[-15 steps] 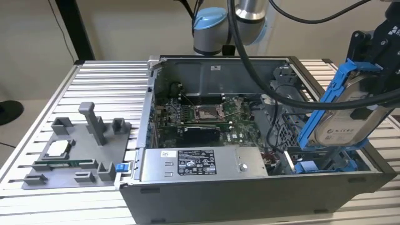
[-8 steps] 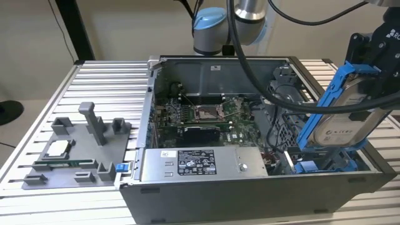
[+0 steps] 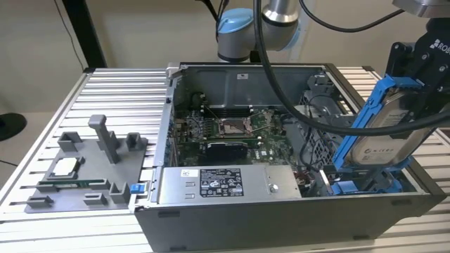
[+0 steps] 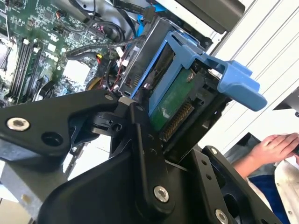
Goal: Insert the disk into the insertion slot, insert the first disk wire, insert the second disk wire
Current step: 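Insert the disk into the insertion slot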
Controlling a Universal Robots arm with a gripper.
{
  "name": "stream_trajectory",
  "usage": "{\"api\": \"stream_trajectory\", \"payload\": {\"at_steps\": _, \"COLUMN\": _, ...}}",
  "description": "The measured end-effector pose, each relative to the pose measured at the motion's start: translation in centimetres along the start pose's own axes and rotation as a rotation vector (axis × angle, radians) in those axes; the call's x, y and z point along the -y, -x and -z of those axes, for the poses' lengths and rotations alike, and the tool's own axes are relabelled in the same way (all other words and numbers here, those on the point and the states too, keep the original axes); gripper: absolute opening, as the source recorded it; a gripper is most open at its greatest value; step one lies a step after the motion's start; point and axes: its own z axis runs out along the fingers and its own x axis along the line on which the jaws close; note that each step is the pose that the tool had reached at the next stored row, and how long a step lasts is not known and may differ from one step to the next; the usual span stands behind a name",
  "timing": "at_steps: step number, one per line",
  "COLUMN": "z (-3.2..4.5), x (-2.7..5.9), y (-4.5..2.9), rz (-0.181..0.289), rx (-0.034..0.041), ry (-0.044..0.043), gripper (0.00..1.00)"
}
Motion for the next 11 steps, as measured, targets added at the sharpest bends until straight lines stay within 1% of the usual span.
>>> {"api": "stream_trajectory", "payload": {"at_steps": 4, "z": -0.20, "x": 0.01, "y": 0.00, "rz": 0.000, "rx": 0.0018, "ry": -0.0005, "gripper": 0.00}}
{"api": "stream_trajectory", "payload": {"at_steps": 11, "z": -1.29, "x": 0.05, "y": -0.01, "rz": 0.001, "rx": 0.0157, "ry": -0.0064, "gripper": 0.00}}
